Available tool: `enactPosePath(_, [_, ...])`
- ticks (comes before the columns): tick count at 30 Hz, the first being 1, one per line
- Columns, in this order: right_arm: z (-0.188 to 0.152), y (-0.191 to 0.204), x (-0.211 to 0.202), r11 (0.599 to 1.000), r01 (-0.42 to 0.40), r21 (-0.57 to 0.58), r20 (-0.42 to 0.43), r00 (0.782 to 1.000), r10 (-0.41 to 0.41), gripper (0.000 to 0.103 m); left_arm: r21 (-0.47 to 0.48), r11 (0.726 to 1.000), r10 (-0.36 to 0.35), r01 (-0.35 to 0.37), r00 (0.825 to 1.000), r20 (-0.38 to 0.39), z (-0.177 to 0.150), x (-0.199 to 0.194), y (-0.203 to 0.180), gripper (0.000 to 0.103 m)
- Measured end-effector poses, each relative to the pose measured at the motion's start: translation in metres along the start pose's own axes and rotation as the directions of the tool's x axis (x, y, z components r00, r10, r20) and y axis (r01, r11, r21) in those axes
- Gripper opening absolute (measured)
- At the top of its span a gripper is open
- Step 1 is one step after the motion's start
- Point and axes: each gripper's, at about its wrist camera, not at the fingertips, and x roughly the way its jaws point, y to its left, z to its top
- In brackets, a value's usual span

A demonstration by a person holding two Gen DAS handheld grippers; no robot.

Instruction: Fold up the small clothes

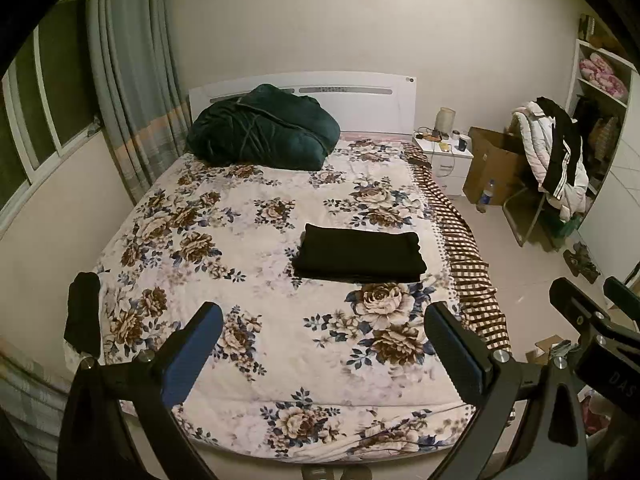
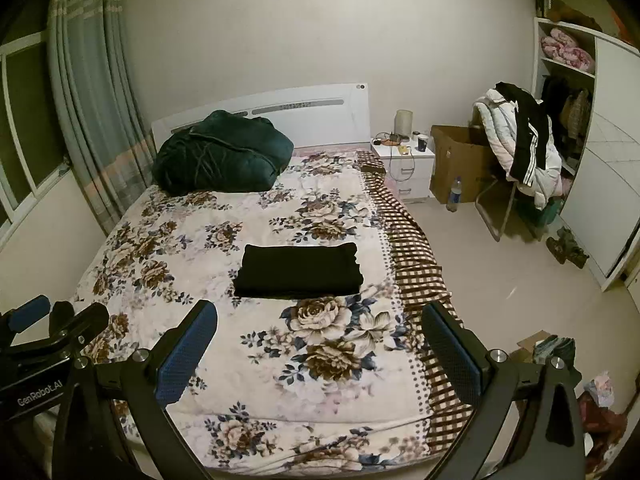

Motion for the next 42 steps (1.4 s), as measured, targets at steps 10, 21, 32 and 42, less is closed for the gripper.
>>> enactPosePath(10, [-0.0039, 0.0025, 0.0029, 1.000, 0.000, -0.001, -0.009, 1.000, 0.000, 0.103, -0.001, 1.000, 0.007, -0.007, 1.000, 0.003, -0.0017, -0.0037, 0.0036, 0.103])
enactPosePath(21, [-0.0045, 0.0050, 0.0014, 1.000, 0.002, 0.002, -0.010, 1.000, -0.002, 0.103, 0.003, 1.000, 0.005, -0.005, 1.000, -0.004, -0.0024, -0.0032, 0.0029, 0.103])
enactPosePath(32, [-0.0073, 0.0062, 0.0003, 1.000, 0.004, -0.001, -0.012, 1.000, -0.004, 0.103, 0.008, 1.000, 0.011, -0.011, 1.000, -0.004, -0.0061, -0.0045, 0.0046, 0.103])
enactPosePath(42, [-0.0048, 0.0035, 0.0028, 1.000, -0.001, -0.005, -0.013, 1.000, 0.001, 0.103, 0.015, 1.000, 0.008, -0.008, 1.000, -0.004, -0.0056, -0.0006, 0.0070, 0.103])
